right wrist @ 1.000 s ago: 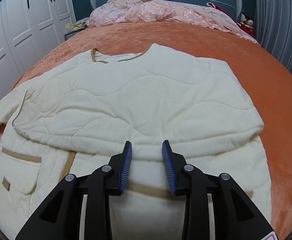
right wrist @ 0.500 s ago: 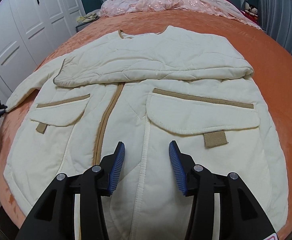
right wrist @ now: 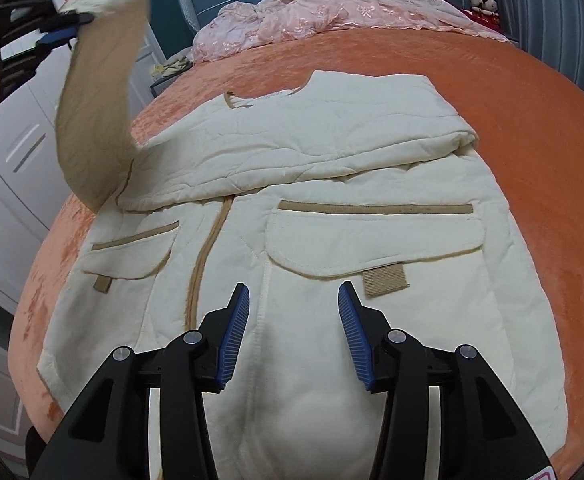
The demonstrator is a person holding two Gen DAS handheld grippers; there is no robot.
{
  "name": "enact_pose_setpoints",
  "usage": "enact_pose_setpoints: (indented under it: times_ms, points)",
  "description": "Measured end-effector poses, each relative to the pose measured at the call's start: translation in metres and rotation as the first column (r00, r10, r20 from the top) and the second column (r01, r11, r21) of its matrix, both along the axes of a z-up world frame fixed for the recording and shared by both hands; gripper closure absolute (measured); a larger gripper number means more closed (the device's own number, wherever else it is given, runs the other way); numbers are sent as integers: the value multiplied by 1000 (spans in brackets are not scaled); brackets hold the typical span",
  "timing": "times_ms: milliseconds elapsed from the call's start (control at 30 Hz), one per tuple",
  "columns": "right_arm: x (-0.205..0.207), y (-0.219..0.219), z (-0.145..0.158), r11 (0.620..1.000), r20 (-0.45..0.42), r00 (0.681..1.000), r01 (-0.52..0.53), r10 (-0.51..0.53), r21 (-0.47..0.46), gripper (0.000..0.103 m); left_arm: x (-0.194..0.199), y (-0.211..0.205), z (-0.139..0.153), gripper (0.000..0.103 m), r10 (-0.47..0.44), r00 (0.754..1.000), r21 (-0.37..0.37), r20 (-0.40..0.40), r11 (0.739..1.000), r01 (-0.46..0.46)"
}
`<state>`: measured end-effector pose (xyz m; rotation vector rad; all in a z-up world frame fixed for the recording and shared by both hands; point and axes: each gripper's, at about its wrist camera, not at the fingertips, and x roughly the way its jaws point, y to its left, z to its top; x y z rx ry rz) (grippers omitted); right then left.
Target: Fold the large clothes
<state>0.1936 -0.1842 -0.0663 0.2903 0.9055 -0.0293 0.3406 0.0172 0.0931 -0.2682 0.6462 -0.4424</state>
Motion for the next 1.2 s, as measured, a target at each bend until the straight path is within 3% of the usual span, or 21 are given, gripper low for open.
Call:
enact_pose_setpoints:
  times_ms: [33, 100, 200, 300, 500, 633, 700, 833, 900, 967, 1000, 1033, 1133, 1200]
  points:
    - [-2, -7, -1, 1000, -2, 1000, 13, -13, 6, 55, -6, -24, -14, 59, -38, 998, 3, -40, 999, 38]
    - [-6, -21, -2, 999, -3, 999, 36, -36, 21, 51, -12, -56, -48, 22, -81, 988, -34, -131, 996, 77]
    - [-6, -40, 1, 998, 9, 998, 57, -57, 6, 50, -18, -56, -91, 22, -62, 973, -100, -222, 994, 41]
    - [2, -55, 7, 998, 31, 997, 68, -68, -2, 49, -10, -28, -123, 22, 15, 948, -165, -318, 984, -71]
    - [53, -84, 20, 990, 85, 989, 113, -120, 86, 46, 10, 97, -158, 22, 250, 861, -236, -442, 894, -381]
    - [101, -84, 24, 990, 111, 984, 141, -140, 0, 36, 29, 144, -167, 23, 339, 819, -225, -463, 849, -479]
    - [125, -88, 18, 988, 95, 983, 154, -155, 11, 34, 40, 152, -176, 23, 340, 806, -230, -484, 840, -492]
    - [160, -97, -3, 976, 17, 979, 200, -202, 82, 34, 51, 160, -196, 24, 310, 781, -273, -542, 814, -512]
    - [170, -97, -12, 971, -6, 979, 205, -206, 122, 34, 54, 157, -197, 31, 311, 782, -263, -541, 820, -508]
    - [179, -93, -15, 970, -17, 983, 185, -184, 157, 58, 57, 155, -194, 47, 330, 776, -214, -537, 837, -504]
    - [182, -89, -13, 971, -17, 987, 159, -158, 178, 93, 58, 153, -189, 73, 371, 763, -147, -529, 846, -513]
    - [182, -88, -5, 967, 2, 989, 147, -150, 207, 92, 58, 153, -183, 89, 401, 757, -99, -516, 850, -518]
    - [159, -81, 47, 963, 179, 975, 79, -128, 256, 93, 50, 160, -168, 93, 422, 779, -105, -463, 847, -521]
    - [140, -75, 68, 978, 250, 964, 43, -95, 206, 93, 40, 160, -160, 94, 420, 805, -96, -418, 861, -499]
